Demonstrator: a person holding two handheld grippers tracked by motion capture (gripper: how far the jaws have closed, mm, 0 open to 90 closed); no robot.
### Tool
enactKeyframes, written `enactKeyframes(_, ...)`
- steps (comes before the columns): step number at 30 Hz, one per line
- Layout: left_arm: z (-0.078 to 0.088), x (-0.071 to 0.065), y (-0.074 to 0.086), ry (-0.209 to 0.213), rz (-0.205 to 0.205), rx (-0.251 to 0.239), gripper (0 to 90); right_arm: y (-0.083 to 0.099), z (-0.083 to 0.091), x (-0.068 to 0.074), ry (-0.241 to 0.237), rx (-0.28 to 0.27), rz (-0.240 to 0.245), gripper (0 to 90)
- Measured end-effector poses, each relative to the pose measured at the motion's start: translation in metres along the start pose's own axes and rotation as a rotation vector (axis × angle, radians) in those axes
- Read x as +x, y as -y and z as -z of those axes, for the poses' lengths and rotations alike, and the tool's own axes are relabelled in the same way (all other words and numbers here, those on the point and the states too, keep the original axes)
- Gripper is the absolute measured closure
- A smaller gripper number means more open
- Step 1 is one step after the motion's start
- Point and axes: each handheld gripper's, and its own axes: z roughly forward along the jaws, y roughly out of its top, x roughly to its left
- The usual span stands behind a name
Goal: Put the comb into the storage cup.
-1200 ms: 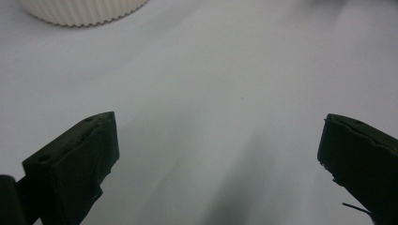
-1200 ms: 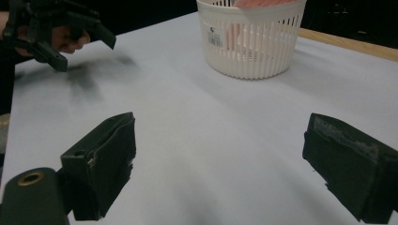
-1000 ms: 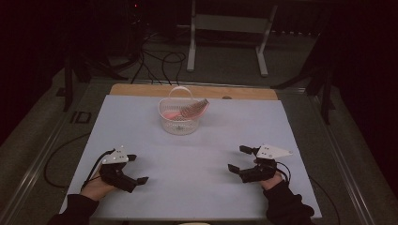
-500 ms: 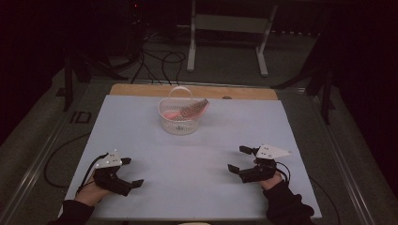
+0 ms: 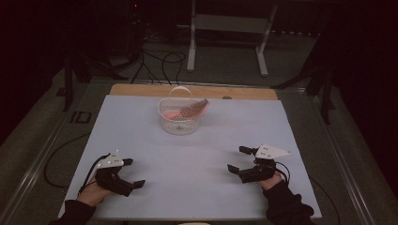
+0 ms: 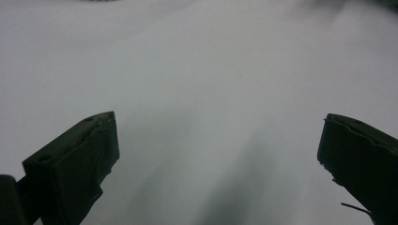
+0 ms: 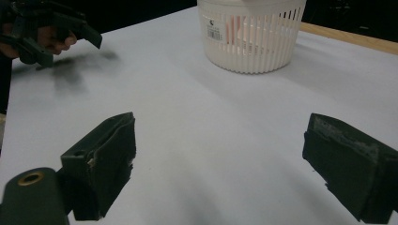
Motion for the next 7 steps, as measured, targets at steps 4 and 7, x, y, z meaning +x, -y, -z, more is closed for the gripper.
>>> enactKeyframes(4,-0.0009,-0.0004,0.0001,0.001,0.000,0.001,0.2,0.0003,0.0002,-0.0006,0.000,-0.001,0.000,9.6)
enactKeyframes(7,-0.0008,-0.0004,-0.0004,0.003,-0.001,0.000,0.2,-0.0003,0.0009,-0.0004,0.002,-0.003,0.001,9.6)
